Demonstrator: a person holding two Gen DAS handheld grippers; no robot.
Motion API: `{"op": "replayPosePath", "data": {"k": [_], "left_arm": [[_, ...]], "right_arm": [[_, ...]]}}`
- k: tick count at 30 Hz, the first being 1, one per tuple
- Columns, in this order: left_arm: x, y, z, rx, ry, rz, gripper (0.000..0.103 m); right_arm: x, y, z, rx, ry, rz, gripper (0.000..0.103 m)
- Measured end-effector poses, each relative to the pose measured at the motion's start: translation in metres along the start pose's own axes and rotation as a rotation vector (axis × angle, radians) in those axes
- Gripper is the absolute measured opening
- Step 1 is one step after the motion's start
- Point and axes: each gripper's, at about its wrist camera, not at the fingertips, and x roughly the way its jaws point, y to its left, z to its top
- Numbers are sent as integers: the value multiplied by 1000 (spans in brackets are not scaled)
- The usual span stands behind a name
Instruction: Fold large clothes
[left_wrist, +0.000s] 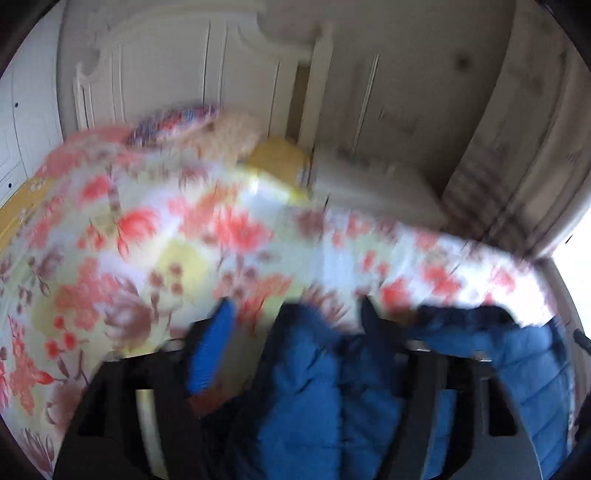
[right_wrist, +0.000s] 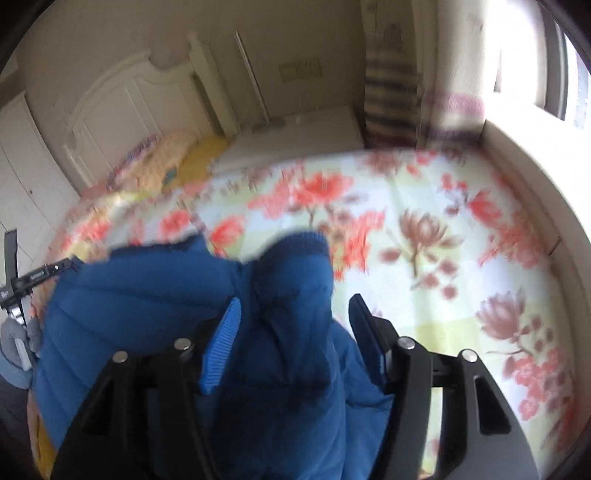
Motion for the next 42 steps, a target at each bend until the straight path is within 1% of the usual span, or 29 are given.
{"op": "replayPosePath", "data": {"k": [1,2,3,5,6,8,10,11,12,13,14,15,16,17,22,24,27,30,31,33,34,35,37,38,39,40,41,42], "left_arm": [[-15,-9,4,3,-54,-20,95],[-23,-21,7,16,-77,-38,95],[-28,-41,11,49,-78,-66,97],[-26,-74,12,111,-51,-86,98],[-19,-98,8,160,-26,-78,98],[2,-131,1,233,33,-68,98],[26,-149,-10,270,109,-76,98],[34,-153,-15,279,139,-72,98],[48,-157,-22,297,175,-53,98],[60,-158,-29,313,200,-37,98],[76,-160,-38,328,250,-31,98],[90,-157,-45,325,284,-35,98],[99,-154,-49,310,299,-31,98],[101,-152,-51,299,295,-35,99],[103,-147,-58,278,265,-48,99],[104,-144,-59,261,262,-64,99],[105,-145,-57,253,261,-71,99],[106,-146,-57,266,269,-61,99],[106,-146,-56,267,271,-61,99],[105,-147,-57,273,271,-53,99],[104,-147,-58,277,269,-48,99],[103,-147,-59,278,265,-45,99],[103,-147,-59,281,260,-41,99],[103,-148,-59,282,261,-39,99],[103,-148,-59,281,261,-41,99],[103,-148,-59,278,259,-43,99],[103,-148,-59,276,257,-46,99],[103,-147,-59,273,256,-48,99]], "right_arm": [[-10,5,4,-13,-30,7,65],[-22,16,10,-41,-61,17,67],[-27,25,14,-62,-71,26,68],[-28,59,21,-113,-64,65,70],[-21,81,22,-152,-47,81,72],[-5,117,20,-228,-17,85,74],[14,146,17,-298,0,50,74],[27,158,15,-332,17,17,73],[35,164,13,-349,28,-7,70],[49,171,10,-381,52,-43,65],[63,174,6,-412,82,-76,54],[73,174,1,-426,103,-98,54],[87,170,-5,-419,134,-99,55],[96,165,-8,-395,150,-83,57],[111,153,-13,-366,137,-47,66],[114,149,-11,-346,135,-30,69],[114,148,-11,-335,128,-17,70],[111,151,-12,-349,116,-32,70],[111,153,-12,-357,118,-39,70],[109,151,-8,-350,138,-24,70],[103,148,-4,-334,138,-32,70],[95,145,-1,-322,123,-62,70],[73,132,6,-282,69,-153,71],[65,119,8,-247,50,-174,74],[63,109,8,-225,51,-185,77],[67,88,7,-195,82,-229,77],[73,73,4,-172,116,-228,77],[78,58,3,-128,144,-173,77]]}}
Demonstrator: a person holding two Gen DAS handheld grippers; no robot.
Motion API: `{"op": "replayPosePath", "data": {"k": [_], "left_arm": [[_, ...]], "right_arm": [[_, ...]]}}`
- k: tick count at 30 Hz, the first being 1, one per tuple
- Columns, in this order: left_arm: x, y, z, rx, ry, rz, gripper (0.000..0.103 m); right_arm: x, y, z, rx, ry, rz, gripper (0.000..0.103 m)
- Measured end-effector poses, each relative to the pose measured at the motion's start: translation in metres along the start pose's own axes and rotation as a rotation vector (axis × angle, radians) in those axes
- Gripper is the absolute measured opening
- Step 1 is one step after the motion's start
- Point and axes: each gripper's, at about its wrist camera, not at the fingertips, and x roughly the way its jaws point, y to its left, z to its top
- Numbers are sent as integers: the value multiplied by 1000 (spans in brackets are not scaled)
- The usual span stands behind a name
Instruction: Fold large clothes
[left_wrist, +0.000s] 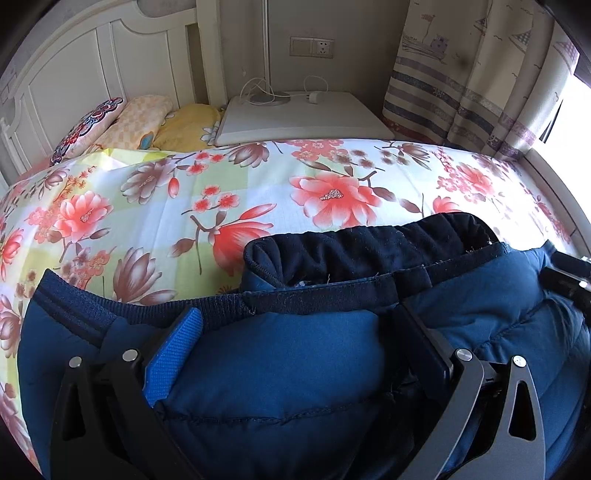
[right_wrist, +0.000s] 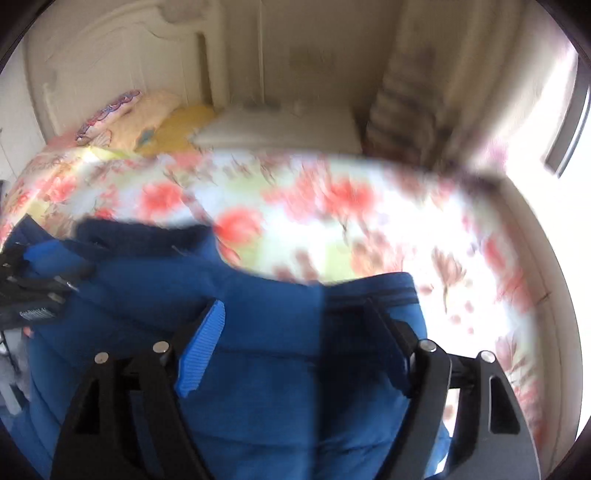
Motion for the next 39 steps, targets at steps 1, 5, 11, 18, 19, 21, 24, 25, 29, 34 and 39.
{"op": "replayPosePath", "data": {"k": [1,5,11,18,19,21,24,25,29,34,39], "left_arm": [[0,0,0,0,-1,0,99],[0,0,0,-1,-1,-2,99],[-9,0,3,-7,8,10,98],[-55,58,-3,-22,-63,40,98],[-49,74,-6,-56,-40,43,98],[-31,110,-14,-184,28,-71,98],[-27,123,-15,-253,14,-129,98],[-26,120,-16,-243,12,-113,98],[-25,110,-16,-203,12,-63,98],[-24,112,-16,-201,13,-58,98],[-24,105,-17,-178,16,-19,98]], "right_arm": [[3,-15,-2,70,3,89,77],[-21,-27,-1,83,-91,47,73],[8,-34,-10,113,-24,90,77],[9,-34,-16,110,-47,91,78],[9,-34,-16,110,-48,94,78],[9,-34,-17,104,-53,96,80],[9,-34,-18,112,-61,113,83],[9,-35,-18,114,-63,118,83],[9,-34,-17,109,-53,124,86],[-23,3,-3,22,-81,-58,87],[-31,99,2,-196,-92,78,87]]}}
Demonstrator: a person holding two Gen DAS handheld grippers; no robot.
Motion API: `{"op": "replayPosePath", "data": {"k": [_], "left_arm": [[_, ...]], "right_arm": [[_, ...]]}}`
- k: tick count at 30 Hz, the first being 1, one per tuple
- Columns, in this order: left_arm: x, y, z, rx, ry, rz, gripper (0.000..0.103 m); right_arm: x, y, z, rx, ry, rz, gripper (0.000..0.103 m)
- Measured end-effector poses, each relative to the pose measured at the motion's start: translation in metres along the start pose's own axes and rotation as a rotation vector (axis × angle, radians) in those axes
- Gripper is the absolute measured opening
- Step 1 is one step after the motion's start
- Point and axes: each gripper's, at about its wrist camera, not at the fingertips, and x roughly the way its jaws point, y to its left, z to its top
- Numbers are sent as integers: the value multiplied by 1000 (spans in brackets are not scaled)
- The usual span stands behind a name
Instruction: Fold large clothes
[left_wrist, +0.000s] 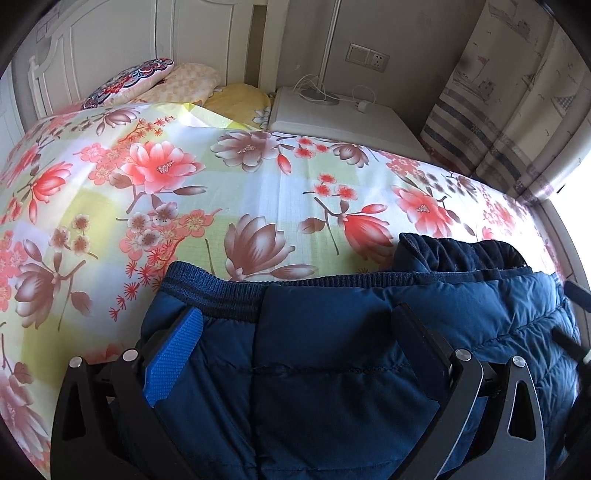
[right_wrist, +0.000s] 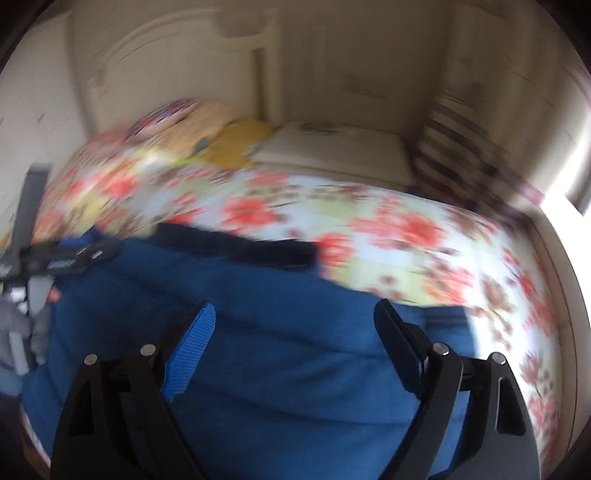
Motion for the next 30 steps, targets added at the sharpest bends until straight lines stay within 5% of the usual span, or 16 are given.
{"op": "replayPosePath", "data": {"k": [5,8,11,14,18,30], "left_arm": [[-1,0,-1,6,-4,11,98],[-2,0,-2,8,-5,11,98],[-2,1,-2,4,-7,5,98],[-2,1,-1,6,-10,5,98],[-2,1,-2,4,-10,4,98],[-2,0,-1,-5,0,-2,98]], "right_arm": [[51,59,3,-202,129,-48,94],[46,39,4,-129,124,23,94],[24,10,0,-81,60,-108,93],[15,-51,-13,93,57,-125,94],[27,-113,-40,309,78,10,94],[32,-114,-44,310,46,50,101]]}}
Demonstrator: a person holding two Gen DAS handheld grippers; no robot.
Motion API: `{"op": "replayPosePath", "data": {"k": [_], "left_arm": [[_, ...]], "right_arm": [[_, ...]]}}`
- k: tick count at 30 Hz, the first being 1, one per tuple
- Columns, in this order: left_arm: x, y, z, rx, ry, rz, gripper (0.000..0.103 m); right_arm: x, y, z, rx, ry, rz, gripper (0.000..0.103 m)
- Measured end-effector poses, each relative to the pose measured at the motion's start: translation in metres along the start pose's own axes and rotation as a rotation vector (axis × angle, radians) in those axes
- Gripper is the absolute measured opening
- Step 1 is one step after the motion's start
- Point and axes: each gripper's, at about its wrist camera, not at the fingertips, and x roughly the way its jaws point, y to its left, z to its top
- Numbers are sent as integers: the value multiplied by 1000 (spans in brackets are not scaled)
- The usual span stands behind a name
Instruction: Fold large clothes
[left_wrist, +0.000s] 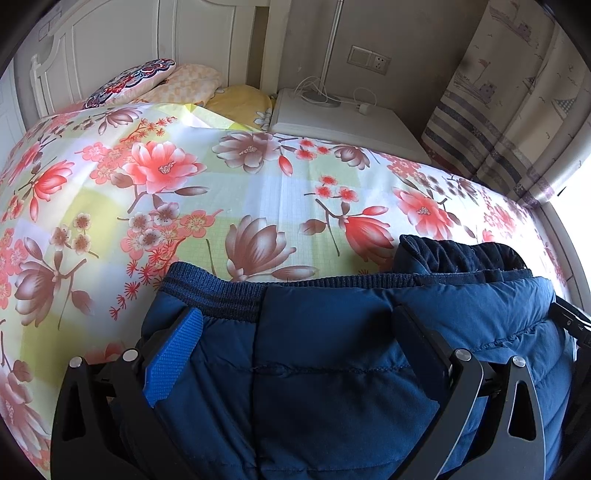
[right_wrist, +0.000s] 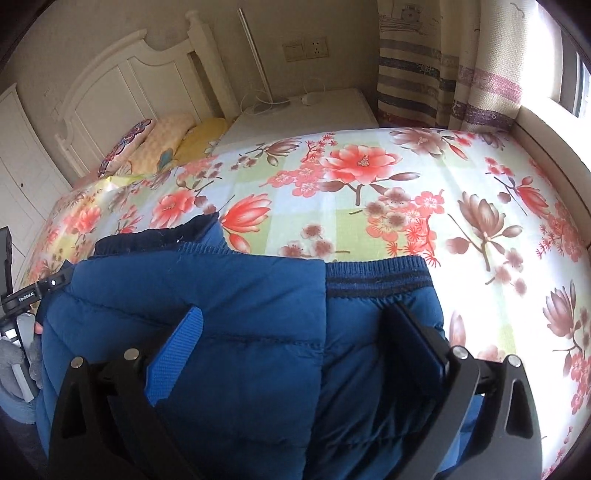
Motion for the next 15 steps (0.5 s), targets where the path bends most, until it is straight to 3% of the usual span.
{"op": "replayPosePath", "data": {"k": [3,4,5,6,8,10,12,13,15], "left_arm": [[-10,-4,0,-5,0,59,98],[-21,-8,-2,-15,-18,76,98],[-34,-14,-5,-20,-44,47,98],[-54,-27,-12,-14,-81,-29,98],[-73,-58,-22,63,-103,-49,98],[-75,-92,-36,171,-106,-7,98],[-55,-120,-52,286,-51,43,98],[-36,-133,-63,358,-2,105,99],[-28,-131,-67,350,-29,103,99]], "right_arm": [[1,8,3,-27,21,-49,99],[-6,17,2,-51,18,-122,98],[-18,32,0,-80,1,-173,97],[-27,42,-3,-100,-17,-157,97],[-56,82,-17,-184,-73,-58,98],[-70,123,-34,-317,-92,-36,100],[-61,157,-55,-437,-37,-30,100],[-51,165,-63,-465,-6,-32,100],[-26,170,-78,-500,17,-61,100]]}}
